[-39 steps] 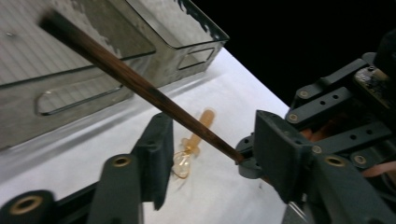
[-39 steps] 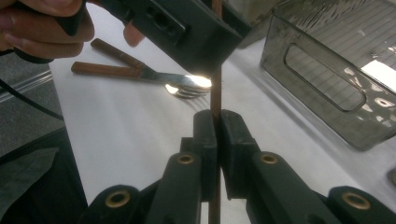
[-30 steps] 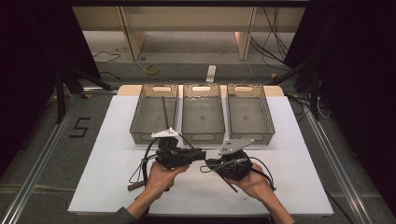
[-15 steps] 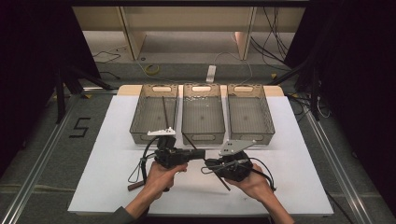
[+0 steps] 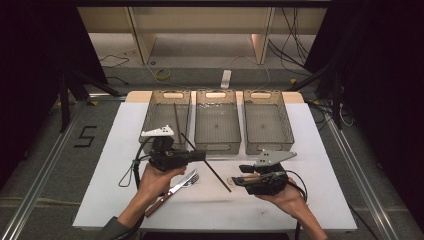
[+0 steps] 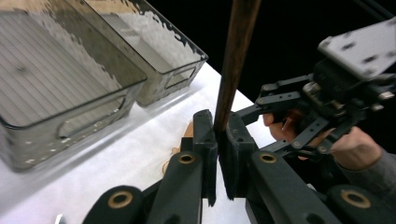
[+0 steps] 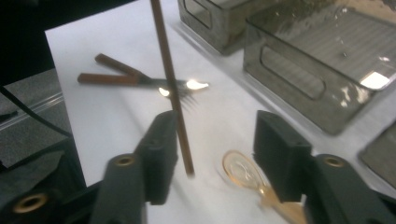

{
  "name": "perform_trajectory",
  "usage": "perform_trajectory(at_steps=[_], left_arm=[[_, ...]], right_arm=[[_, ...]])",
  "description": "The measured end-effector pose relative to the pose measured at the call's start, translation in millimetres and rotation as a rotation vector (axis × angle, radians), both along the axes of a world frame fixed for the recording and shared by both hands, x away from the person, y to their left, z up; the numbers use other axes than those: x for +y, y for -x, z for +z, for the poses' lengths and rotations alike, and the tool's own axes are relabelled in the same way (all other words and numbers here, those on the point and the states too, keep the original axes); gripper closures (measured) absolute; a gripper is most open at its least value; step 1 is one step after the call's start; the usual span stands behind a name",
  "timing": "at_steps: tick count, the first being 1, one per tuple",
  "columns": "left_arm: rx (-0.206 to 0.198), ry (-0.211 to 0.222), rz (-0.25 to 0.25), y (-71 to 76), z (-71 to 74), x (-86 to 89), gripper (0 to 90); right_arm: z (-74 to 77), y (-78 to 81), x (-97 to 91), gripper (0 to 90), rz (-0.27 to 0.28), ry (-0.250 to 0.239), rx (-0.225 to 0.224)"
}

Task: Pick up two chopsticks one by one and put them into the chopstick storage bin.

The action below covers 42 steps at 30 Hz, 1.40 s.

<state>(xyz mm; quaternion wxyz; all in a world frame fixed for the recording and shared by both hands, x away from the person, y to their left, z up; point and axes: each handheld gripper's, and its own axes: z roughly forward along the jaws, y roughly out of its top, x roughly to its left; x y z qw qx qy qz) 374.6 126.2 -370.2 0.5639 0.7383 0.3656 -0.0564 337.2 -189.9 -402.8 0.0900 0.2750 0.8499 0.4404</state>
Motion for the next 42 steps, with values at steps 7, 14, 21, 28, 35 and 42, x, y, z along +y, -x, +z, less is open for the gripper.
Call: perform_trajectory(at_steps=[7,14,21,28,35,42], left_arm=[[-0.007,-0.047,0.016,-5.3,14.4,16.2,85.1],[-0.005,-0.068,0.044,-18.8,26.7,33.0,85.1],[-0.002,-0.107,0.076,-37.8,43.0,48.6,84.9],[-0.005,-0.131,0.160,-58.2,57.5,68.5,84.9],[-0.002,-0.165,0.212,-75.6,69.2,82.1,84.9],[0.010,-0.193,0.243,-90.9,80.6,91.7,84.8]], right_arm=[[-14.3,3.5,-16.3,36.1,-0.071,0.050,0.023],[-18.7,7.9,-29.1,34.0,-0.114,0.048,0.031],[-20.1,11.5,-36.3,33.2,-0.134,0.046,0.036],[-22.1,14.0,-37.4,30.2,-0.146,0.047,0.029],[-24.1,15.1,-38.6,29.1,-0.152,0.050,0.033],[-25.2,16.1,-39.1,29.1,-0.150,0.059,0.036]])
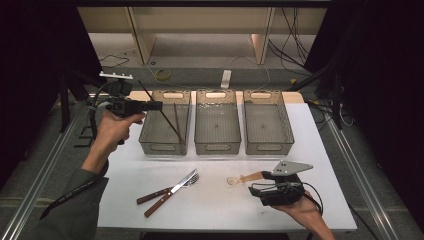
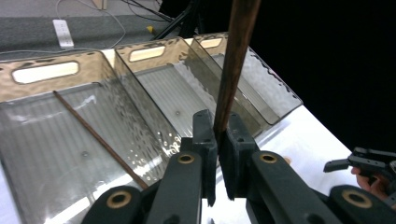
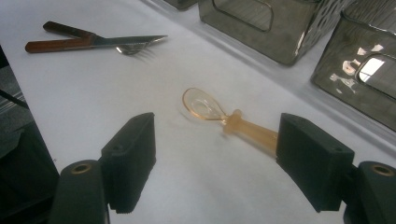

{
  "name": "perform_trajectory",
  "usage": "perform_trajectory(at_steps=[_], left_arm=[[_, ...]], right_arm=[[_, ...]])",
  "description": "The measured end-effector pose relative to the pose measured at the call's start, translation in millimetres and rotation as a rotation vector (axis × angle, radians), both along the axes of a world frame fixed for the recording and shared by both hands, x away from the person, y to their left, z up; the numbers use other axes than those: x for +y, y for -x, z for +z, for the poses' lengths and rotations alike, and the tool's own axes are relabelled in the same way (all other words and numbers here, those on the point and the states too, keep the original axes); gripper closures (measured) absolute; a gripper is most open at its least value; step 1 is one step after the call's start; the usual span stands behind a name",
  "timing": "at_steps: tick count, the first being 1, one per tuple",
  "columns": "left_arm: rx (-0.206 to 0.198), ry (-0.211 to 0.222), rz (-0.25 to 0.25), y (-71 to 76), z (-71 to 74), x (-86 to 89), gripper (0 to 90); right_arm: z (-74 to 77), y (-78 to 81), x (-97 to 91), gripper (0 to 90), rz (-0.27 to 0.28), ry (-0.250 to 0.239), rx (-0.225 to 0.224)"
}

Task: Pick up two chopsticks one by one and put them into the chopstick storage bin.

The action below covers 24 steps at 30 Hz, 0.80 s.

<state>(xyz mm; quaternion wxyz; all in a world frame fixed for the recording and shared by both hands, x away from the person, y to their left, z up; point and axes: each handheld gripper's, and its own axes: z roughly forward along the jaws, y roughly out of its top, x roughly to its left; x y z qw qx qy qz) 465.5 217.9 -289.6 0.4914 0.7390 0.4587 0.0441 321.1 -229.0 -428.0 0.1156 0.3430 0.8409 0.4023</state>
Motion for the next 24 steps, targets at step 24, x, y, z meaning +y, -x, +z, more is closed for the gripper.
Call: perform_trajectory(at_steps=[24], left_arm=[[0.117,-0.113,0.077,-49.7,-36.3,-16.7,84.4]], right_arm=[[-0.3,0.2,1.2,29.0,0.011,0.012,0.002]])
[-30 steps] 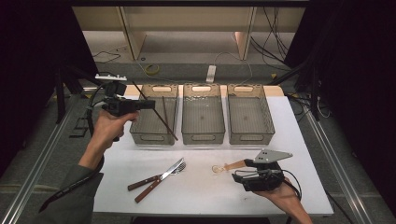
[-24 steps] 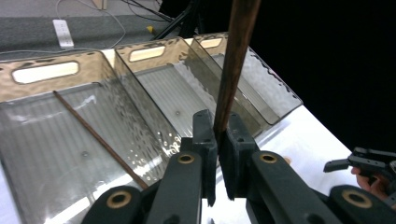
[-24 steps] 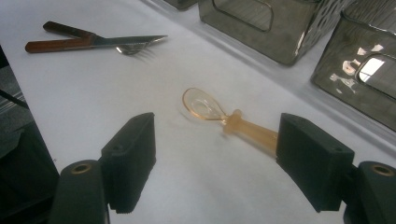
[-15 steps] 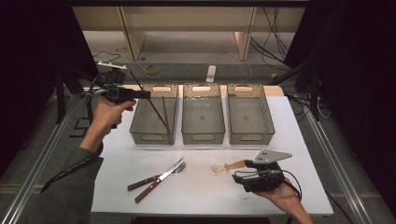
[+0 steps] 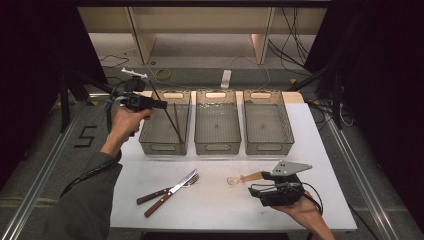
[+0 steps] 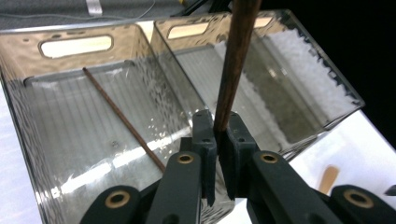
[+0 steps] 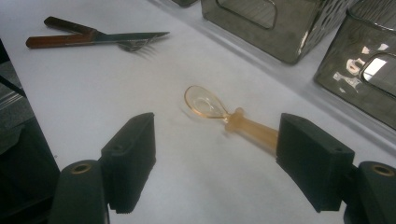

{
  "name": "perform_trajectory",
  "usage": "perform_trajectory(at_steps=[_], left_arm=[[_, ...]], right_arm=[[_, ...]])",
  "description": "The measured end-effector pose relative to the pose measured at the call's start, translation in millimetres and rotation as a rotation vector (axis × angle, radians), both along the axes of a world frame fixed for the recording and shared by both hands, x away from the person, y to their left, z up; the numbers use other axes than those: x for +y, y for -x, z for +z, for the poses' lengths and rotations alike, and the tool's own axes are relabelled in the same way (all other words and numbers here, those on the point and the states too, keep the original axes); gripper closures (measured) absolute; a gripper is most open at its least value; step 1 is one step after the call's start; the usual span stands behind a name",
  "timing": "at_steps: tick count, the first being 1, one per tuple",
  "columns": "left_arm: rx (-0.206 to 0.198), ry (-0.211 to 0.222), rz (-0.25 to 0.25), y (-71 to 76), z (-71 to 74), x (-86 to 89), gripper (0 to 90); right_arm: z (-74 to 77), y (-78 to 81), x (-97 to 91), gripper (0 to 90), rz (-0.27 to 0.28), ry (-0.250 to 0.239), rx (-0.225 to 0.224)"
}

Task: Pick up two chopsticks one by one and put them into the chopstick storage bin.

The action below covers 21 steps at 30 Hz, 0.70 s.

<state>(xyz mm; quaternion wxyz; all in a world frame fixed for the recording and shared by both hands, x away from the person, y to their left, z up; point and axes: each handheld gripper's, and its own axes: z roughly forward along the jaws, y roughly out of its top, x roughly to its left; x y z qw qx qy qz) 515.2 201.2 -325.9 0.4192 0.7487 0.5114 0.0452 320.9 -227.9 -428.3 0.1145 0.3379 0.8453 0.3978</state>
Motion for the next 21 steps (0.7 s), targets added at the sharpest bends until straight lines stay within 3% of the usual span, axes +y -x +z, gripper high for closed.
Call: perform_trajectory(at_steps=[17,21], left_arm=[[0.077,-0.048,0.012,-17.8,-17.2,-10.8,84.0],[0.083,-0.079,0.024,-21.6,-20.0,-14.3,83.8]], right_arm=[[-1.3,-0.6,-0.1,28.8,-0.004,0.005,0.004],[-1.6,-0.9,-0.4,28.7,-0.005,0.012,0.003]])
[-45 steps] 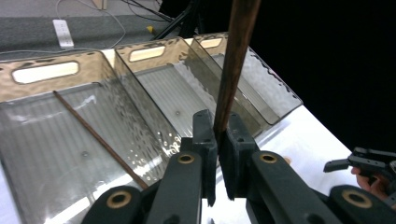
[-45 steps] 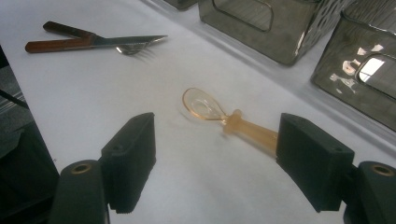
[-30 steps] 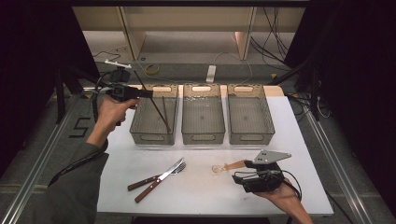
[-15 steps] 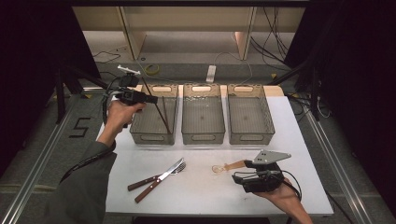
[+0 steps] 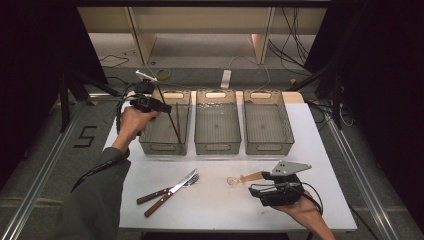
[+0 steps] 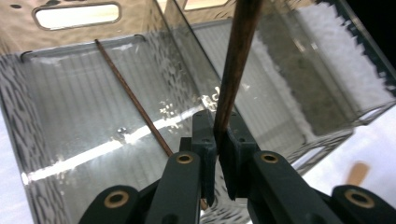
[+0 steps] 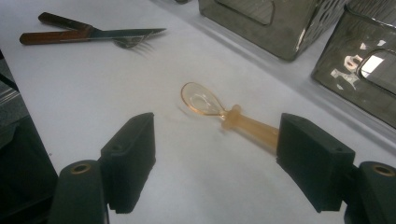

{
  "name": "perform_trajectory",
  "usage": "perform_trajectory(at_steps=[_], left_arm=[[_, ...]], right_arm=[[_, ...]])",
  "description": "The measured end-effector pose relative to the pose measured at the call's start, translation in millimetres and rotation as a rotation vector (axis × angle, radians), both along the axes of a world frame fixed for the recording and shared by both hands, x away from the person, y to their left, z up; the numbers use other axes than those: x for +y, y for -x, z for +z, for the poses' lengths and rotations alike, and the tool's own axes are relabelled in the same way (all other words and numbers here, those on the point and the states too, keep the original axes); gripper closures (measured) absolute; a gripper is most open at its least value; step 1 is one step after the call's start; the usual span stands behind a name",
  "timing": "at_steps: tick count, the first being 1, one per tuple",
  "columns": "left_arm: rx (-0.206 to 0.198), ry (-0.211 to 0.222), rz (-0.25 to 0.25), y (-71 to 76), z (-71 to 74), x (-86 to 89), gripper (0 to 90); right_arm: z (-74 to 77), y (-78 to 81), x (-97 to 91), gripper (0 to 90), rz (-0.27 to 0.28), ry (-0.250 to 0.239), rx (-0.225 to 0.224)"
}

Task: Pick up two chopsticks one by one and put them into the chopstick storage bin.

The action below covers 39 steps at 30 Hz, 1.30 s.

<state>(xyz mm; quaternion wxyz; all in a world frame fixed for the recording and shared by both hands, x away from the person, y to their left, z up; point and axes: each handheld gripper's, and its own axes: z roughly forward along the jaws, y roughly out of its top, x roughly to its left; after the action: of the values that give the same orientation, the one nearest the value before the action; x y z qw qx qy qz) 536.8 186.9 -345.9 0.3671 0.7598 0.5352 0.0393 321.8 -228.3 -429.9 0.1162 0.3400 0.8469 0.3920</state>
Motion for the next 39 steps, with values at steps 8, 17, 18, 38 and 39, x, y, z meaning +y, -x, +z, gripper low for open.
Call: perform_trajectory(at_steps=[8,17,18,38,39], left_arm=[[-0.007,-0.016,0.039,-5.5,-7.8,-3.5,76.0],[-0.007,-0.067,0.046,-9.6,-10.6,-12.5,62.8],[-0.006,-0.065,0.046,-9.0,-10.3,-11.8,61.0],[-0.229,0.100,-0.097,83.9,9.8,-18.0,18.3],[-0.238,0.108,-0.105,88.5,9.1,-17.6,18.2]], right_arm=[[-0.7,0.0,0.8,28.7,0.006,0.000,0.004],[-0.5,0.4,0.5,28.7,0.006,-0.001,0.007],[-0.5,0.3,0.2,28.7,0.008,-0.003,0.005],[5.9,-10.4,-1.6,28.3,0.000,0.003,-0.023],[6.6,-11.7,-1.7,28.3,0.000,0.003,-0.026]])
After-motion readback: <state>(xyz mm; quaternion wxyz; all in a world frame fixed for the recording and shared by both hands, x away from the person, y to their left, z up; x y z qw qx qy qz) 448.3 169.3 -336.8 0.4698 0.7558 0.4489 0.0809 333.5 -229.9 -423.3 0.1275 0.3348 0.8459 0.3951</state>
